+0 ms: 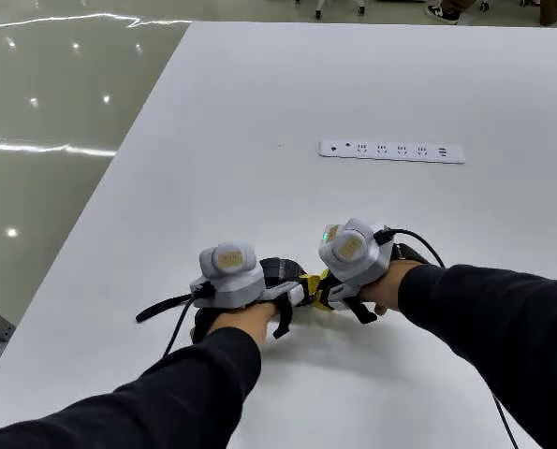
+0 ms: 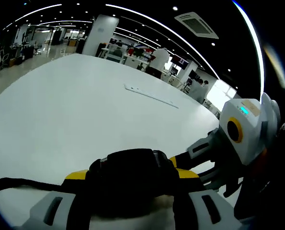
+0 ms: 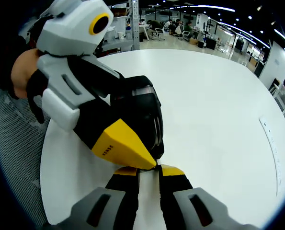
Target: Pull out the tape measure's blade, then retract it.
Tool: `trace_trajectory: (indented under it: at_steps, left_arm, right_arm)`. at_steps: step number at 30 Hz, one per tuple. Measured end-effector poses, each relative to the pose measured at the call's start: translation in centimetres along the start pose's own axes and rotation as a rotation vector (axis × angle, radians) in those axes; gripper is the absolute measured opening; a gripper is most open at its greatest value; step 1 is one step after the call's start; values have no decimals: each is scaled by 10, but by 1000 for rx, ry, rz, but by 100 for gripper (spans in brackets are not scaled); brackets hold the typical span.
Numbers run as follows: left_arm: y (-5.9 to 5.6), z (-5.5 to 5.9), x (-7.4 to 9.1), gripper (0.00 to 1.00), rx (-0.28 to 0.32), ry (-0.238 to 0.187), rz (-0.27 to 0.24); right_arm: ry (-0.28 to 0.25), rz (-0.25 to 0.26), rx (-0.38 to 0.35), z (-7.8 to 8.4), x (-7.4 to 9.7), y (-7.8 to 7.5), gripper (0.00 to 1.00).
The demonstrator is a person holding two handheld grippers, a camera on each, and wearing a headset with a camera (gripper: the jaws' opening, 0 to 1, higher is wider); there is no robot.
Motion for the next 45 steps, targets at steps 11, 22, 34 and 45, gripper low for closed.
trace_trajectory:
  at_steps: [11, 22, 34, 45]
  left_arm:
    - [32, -7, 44, 100, -414, -17, 187]
    - [55, 5, 120, 100, -550, -87, 294]
    - [89, 8, 185, 100, -490, -113, 195]
    - [87, 15, 193, 100, -506, -128, 192]
  right_arm:
    - [-103, 139, -136, 48, 49, 21, 32]
    - [-184, 323, -199, 119, 149, 60, 67]
    - [-253, 456, -394, 204, 232, 89, 94]
    - [-253, 479, -426, 229, 257, 121, 100]
Point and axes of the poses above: the centre of the closed fingertips' face, and the gripper's own axes: x roughly backward along the fingers, y roughly to its left, z roughly out of its underside, the point moved 8 cm from there along x, roughly backward along the fingers, and after that the axes turned 2 degrees about -x, right-handed, at the moved point
